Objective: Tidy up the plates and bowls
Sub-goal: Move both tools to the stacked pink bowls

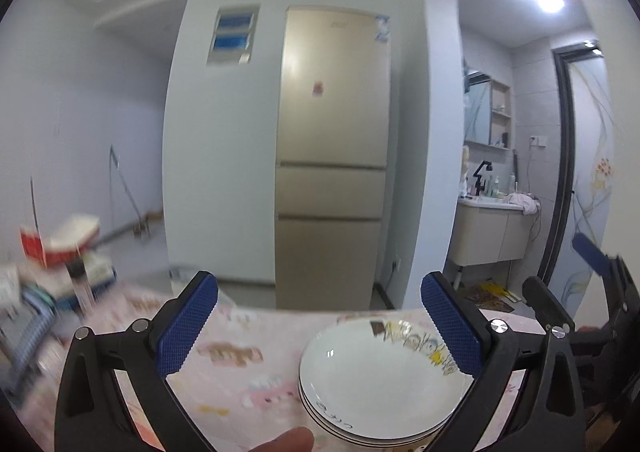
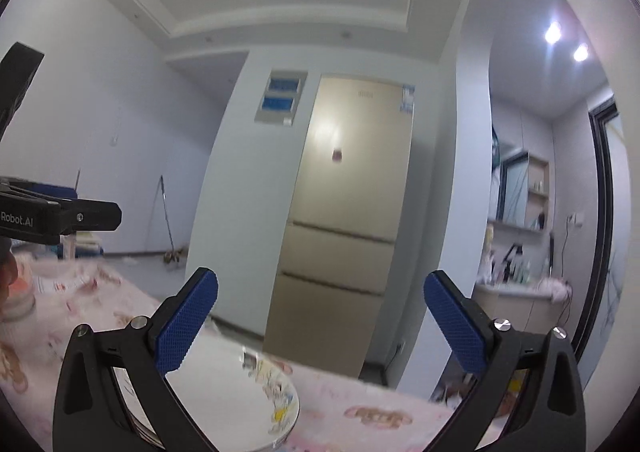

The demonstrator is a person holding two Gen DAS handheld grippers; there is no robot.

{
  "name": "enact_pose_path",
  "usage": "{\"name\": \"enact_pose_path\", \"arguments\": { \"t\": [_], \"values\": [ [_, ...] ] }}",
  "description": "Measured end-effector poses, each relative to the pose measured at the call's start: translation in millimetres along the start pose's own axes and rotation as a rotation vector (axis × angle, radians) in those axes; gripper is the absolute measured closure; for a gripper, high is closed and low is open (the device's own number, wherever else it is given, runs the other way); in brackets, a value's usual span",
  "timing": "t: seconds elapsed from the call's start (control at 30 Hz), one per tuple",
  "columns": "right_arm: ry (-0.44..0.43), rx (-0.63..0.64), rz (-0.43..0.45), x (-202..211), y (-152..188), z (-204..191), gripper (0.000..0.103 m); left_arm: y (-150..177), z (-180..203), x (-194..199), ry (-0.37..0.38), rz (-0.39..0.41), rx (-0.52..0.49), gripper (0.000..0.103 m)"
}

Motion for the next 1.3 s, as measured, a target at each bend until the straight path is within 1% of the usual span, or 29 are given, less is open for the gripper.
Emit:
{"name": "enact_pose_path", "arguments": {
  "t": [0.07, 0.13, 0.23, 0.3, 0.4, 0.5, 0.53, 0.57, 0.63, 0.7, 0.73, 0.8, 0.83, 0.9, 0.97, 1.0, 1.07, 1.1, 1.2, 1.3],
  "values": [
    [-0.056, -0.033, 0.027, 8, -19, -6, 0.000, -16, -1, 18, -0.012, 0.024, -0.035, 0.000],
    [-0.109, -0.069, 0.044, 15, -38, -12, 0.000, -32, -2, 37, 0.000, 0.026, -0.072, 0.000],
    [-0.237, -0.138, 0.036, 24, -65, -27, 0.000, -47, -10, 59, -0.025, -0.036, -0.105, 0.000],
    [-0.296, -0.163, 0.032, 27, -78, -41, 0.000, -55, -19, 75, -0.033, -0.041, -0.099, 0.000],
    [-0.354, -0.153, 0.036, 33, -98, -66, 0.000, -59, -39, 95, -0.001, -0.047, -0.045, 0.000],
    [-0.415, -0.185, -0.014, 34, -116, -86, 0.000, -52, -63, 111, 0.099, -0.075, 0.063, 0.000],
    [-0.443, -0.207, -0.037, 32, -121, -92, 0.000, -47, -71, 113, 0.117, -0.088, 0.093, 0.000],
    [-0.473, -0.231, -0.064, 29, -124, -98, 0.000, -43, -82, 115, 0.119, -0.104, 0.122, 0.000],
    [-0.561, -0.279, -0.154, 18, -129, -114, 0.000, -35, -104, 120, 0.071, -0.130, 0.159, 0.000],
    [-0.659, -0.277, -0.315, -4, -123, -139, 0.000, -28, -121, 123, 0.006, -0.152, 0.170, 0.000],
    [-0.679, -0.264, -0.377, -13, -118, -149, 0.000, -22, -131, 124, -0.029, -0.165, 0.181, 0.000],
    [-0.670, -0.258, -0.446, -31, -107, -167, 0.000, -11, -145, 124, -0.037, -0.188, 0.214, 0.000],
    [-0.682, -0.262, -0.486, -39, -100, -176, 0.000, -6, -149, 125, -0.033, -0.197, 0.226, 0.000],
    [-0.740, -0.283, -0.583, -47, -82, -193, 0.000, 6, -158, 126, -0.028, -0.217, 0.248, 0.000],
    [-0.801, -0.280, -0.682, -50, -59, -204, 0.000, 19, -164, 125, -0.030, -0.248, 0.246, 0.000],
    [-0.806, -0.267, -0.714, -53, -48, -205, 0.000, 26, -167, 123, -0.029, -0.264, 0.246, 0.000],
    [-0.786, -0.246, -0.747, -52, -21, -204, 0.000, 45, -175, 122, -0.016, -0.298, 0.258, 0.000],
    [-0.778, -0.259, -0.765, -56, -9, -202, 0.000, 55, -180, 118, -0.010, -0.322, 0.276, 0.000],
    [-0.754, -0.338, -0.849, -71, 22, -196, 0.000, 86, -189, 108, -0.003, -0.373, 0.341, 0.000],
    [-0.736, -0.455, -0.923, -90, 50, -191, 0.000, 118, -193, 96, 0.006, -0.436, 0.407, 0.000]
  ]
}}
Point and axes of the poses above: each gripper's, at about its wrist camera, not at the fingertips, and x roughly against the way its jaws point, z to its right, y to its underside, the point moved 5 cm from there along -x, roughly the way its jaws point, and after that the axes turned 14 degrees about -x, right-handed, at the moved point
